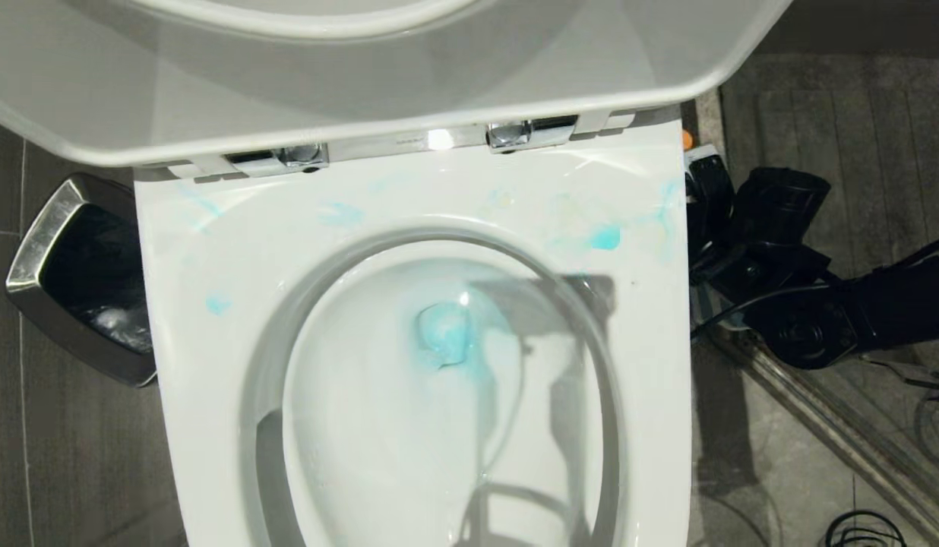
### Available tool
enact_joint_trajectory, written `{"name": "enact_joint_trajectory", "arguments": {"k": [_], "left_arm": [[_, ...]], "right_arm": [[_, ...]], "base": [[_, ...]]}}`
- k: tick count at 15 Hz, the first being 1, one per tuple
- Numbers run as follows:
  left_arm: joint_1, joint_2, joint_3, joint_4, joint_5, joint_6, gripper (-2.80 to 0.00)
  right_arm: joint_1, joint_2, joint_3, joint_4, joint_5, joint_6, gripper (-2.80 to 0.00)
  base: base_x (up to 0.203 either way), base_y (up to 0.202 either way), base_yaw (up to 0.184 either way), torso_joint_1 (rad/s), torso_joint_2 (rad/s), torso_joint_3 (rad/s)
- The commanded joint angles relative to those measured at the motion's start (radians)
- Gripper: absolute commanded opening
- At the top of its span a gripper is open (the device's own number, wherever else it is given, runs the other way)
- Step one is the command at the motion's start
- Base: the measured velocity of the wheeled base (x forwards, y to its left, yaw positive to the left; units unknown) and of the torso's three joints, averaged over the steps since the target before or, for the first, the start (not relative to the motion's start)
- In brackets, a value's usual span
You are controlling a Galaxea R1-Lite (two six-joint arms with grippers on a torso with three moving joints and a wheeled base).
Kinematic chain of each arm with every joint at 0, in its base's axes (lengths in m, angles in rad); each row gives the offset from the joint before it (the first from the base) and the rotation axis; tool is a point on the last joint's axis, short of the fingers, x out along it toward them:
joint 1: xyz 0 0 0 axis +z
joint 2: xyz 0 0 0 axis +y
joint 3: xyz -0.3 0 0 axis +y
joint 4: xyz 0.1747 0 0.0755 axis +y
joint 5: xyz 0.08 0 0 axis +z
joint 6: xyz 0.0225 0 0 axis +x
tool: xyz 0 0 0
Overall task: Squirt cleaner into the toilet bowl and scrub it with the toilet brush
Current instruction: Place the cleaning agent on the floor
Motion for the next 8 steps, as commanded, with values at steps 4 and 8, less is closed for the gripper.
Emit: {"name": "enact_joint_trajectory", "arguments": {"k": [4, 8], "left_arm": [[0.000, 0.001, 0.000, -0.001, 0.011, -0.049, -2.80], [0.000, 0.001, 0.001, -0.001, 0.011, -0.049, -2.80]], "right_arm": [[0.003, -0.004, -0.125, -0.007, 0.003, -0.035, -2.80], [0.006, 0.002, -0.124, -0.038, 0.023, -0.036, -2.80]], "base": [[0.000, 0.000, 0.000, 0.000, 0.00, -0.061], [0.000, 0.000, 0.000, 0.000, 0.00, 0.000]]}}
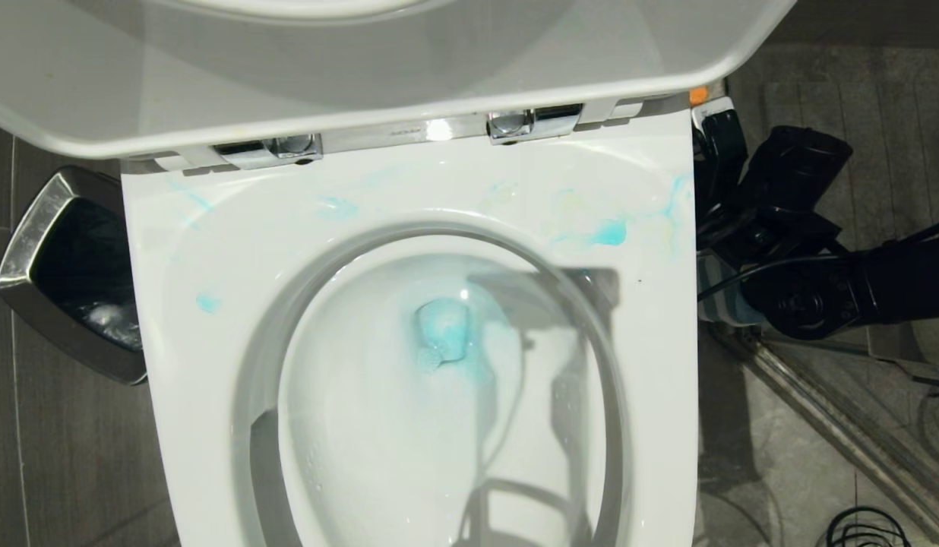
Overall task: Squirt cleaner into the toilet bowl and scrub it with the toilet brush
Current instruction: Place the cleaning agent on the floor
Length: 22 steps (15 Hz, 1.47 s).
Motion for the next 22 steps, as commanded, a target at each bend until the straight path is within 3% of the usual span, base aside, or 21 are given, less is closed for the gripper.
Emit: {"name": "enact_joint_trajectory", "arguments": {"k": [1, 19, 20, 22], "left_arm": [[0.000, 0.001, 0.000, 0.000, 0.000, 0.000, -2.80], [0.000, 0.001, 0.000, 0.000, 0.000, 0.000, -2.80], [0.000, 0.001, -0.001, 0.000, 0.000, 0.000, -2.80], [0.000, 0.001, -0.001, 0.000, 0.000, 0.000, -2.80]], "right_arm": [[0.001, 0.014, 0.000, -0.020, 0.001, -0.001, -2.80], [0.005, 0.043, 0.036, -0.055, -0.006, -0.001, -2.80], [0.006, 0.041, 0.043, -0.057, -0.007, -0.002, 0.00], [0.010, 0.035, 0.056, -0.056, -0.007, -0.003, 0.00]], "base": [[0.000, 0.000, 0.000, 0.000, 0.00, 0.000], [0.000, 0.000, 0.000, 0.000, 0.00, 0.000], [0.000, 0.000, 0.000, 0.000, 0.00, 0.000], [0.000, 0.000, 0.000, 0.000, 0.00, 0.000]]}}
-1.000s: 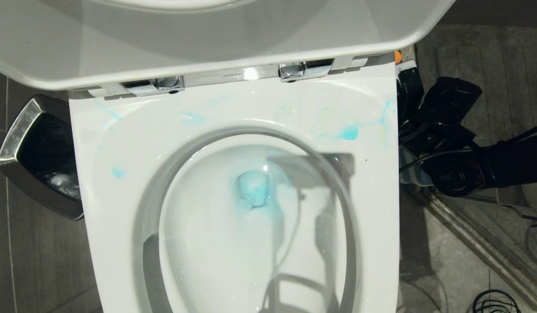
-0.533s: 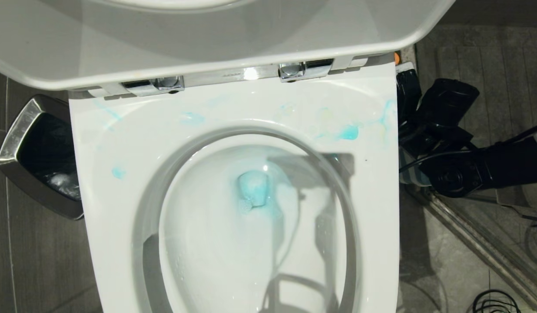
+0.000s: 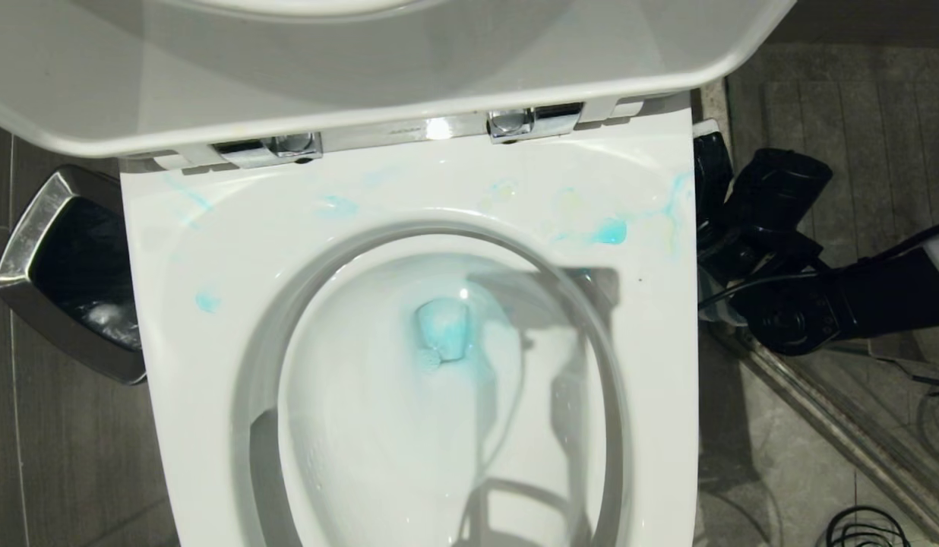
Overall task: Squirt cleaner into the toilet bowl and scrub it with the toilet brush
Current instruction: Place the cleaning agent on the floor
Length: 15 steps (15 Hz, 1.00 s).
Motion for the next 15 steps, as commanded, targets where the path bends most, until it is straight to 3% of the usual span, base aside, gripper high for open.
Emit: {"name": "enact_joint_trajectory", "arguments": {"k": [1, 6, 10, 13, 15], "left_arm": [[0.000, 0.001, 0.001, 0.000, 0.000, 0.000, -2.80], [0.000, 0.001, 0.001, 0.000, 0.000, 0.000, -2.80], [0.000, 0.001, 0.001, 0.000, 0.000, 0.000, -2.80], [0.000, 0.001, 0.000, 0.000, 0.000, 0.000, -2.80], [0.000, 0.001, 0.001, 0.000, 0.000, 0.000, -2.80]], "right_arm": [[0.003, -0.005, -0.003, -0.001, -0.001, -0.003, 0.00], [0.011, -0.055, 0.075, 0.000, -0.003, -0.004, 0.00], [0.018, -0.176, 0.266, 0.033, -0.006, -0.005, 0.00], [0.019, -0.320, 0.447, 0.127, -0.022, -0.005, 0.00], [0.019, -0.439, 0.520, 0.287, -0.044, 0.000, 0.00]], "base": [[0.000, 0.000, 0.000, 0.000, 0.00, 0.000], [0.000, 0.000, 0.000, 0.000, 0.00, 0.000], [0.000, 0.000, 0.000, 0.000, 0.00, 0.000], [0.000, 0.000, 0.000, 0.000, 0.00, 0.000], [0.000, 0.000, 0.000, 0.000, 0.00, 0.000]]}}
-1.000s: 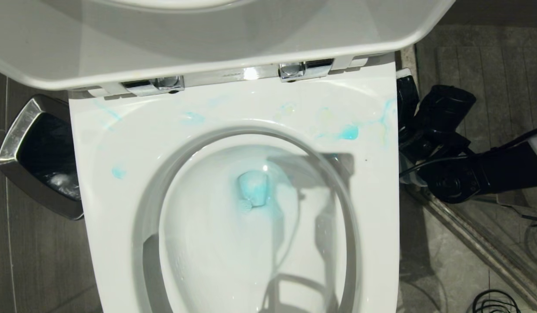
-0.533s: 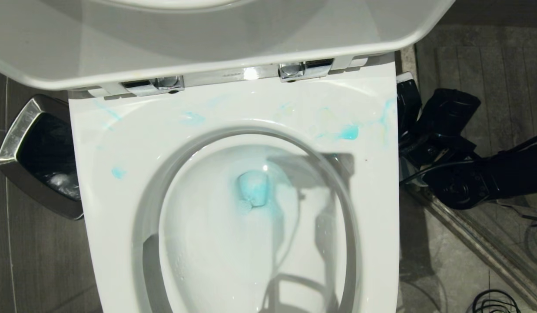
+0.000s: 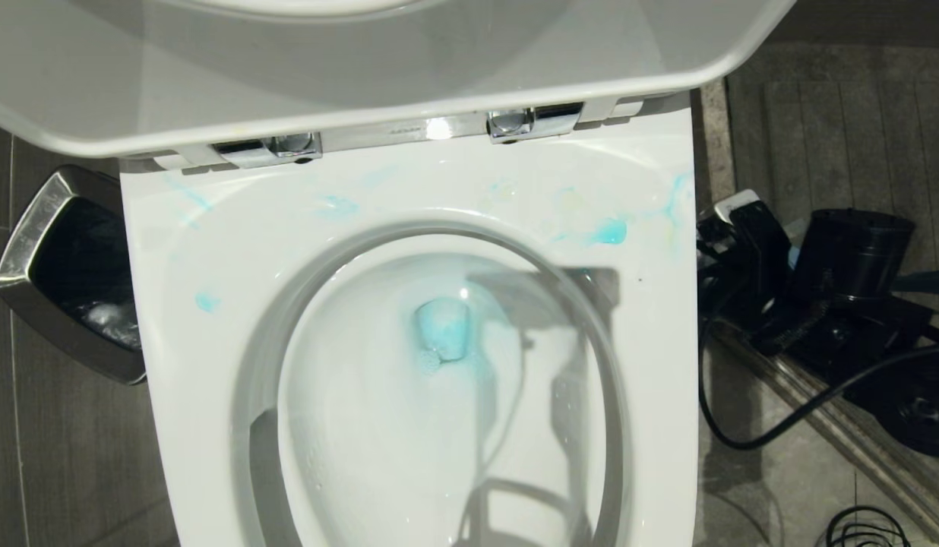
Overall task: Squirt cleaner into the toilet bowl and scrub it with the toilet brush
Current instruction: Place the cleaning agent on the floor, then scrub the toilet bowl
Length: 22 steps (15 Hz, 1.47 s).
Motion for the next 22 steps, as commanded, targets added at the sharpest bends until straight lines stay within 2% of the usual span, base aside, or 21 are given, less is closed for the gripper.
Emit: {"name": "enact_joint_trajectory", "arguments": {"k": [1, 3, 5, 7, 9, 10, 12, 14, 18, 22], "left_arm": [[0.000, 0.001, 0.000, 0.000, 0.000, 0.000, -2.80], [0.000, 0.001, 0.000, 0.000, 0.000, 0.000, -2.80], [0.000, 0.001, 0.000, 0.000, 0.000, 0.000, -2.80], [0.000, 0.001, 0.000, 0.000, 0.000, 0.000, -2.80], [0.000, 0.001, 0.000, 0.000, 0.000, 0.000, -2.80], [0.000, 0.001, 0.000, 0.000, 0.000, 0.000, -2.80], [0.000, 0.001, -0.001, 0.000, 0.000, 0.000, -2.80], [0.000, 0.001, 0.000, 0.000, 0.000, 0.000, -2.80], [0.000, 0.001, 0.000, 0.000, 0.000, 0.000, -2.80], [0.000, 0.001, 0.000, 0.000, 0.000, 0.000, -2.80]], "right_arm": [[0.000, -0.191, 0.082, 0.187, -0.009, 0.017, 0.00], [0.007, -0.290, 0.131, 0.319, -0.010, 0.118, 0.00], [0.028, -0.356, 0.221, 0.350, -0.009, 0.196, 0.00], [0.030, -0.401, 0.324, 0.307, -0.008, 0.236, 0.00], [0.032, -0.433, 0.460, 0.144, 0.018, 0.264, 0.00], [0.032, -0.439, 0.537, 0.062, 0.041, 0.262, -2.80], [0.024, -0.421, 0.675, -0.078, 0.066, 0.216, -2.80], [-0.044, -0.374, 0.762, -0.183, 0.036, 0.132, -2.80], [-0.221, -0.288, 0.790, -0.328, 0.013, 0.040, -2.80], [-0.245, -0.162, 0.791, -0.566, -0.011, 0.026, -2.80]], "base": [[0.000, 0.000, 0.000, 0.000, 0.00, 0.000], [0.000, 0.000, 0.000, 0.000, 0.00, 0.000], [0.000, 0.000, 0.000, 0.000, 0.00, 0.000], [0.000, 0.000, 0.000, 0.000, 0.00, 0.000], [0.000, 0.000, 0.000, 0.000, 0.00, 0.000], [0.000, 0.000, 0.000, 0.000, 0.00, 0.000], [0.000, 0.000, 0.000, 0.000, 0.00, 0.000], [0.000, 0.000, 0.000, 0.000, 0.00, 0.000], [0.000, 0.000, 0.000, 0.000, 0.00, 0.000], [0.000, 0.000, 0.000, 0.000, 0.00, 0.000]]}}
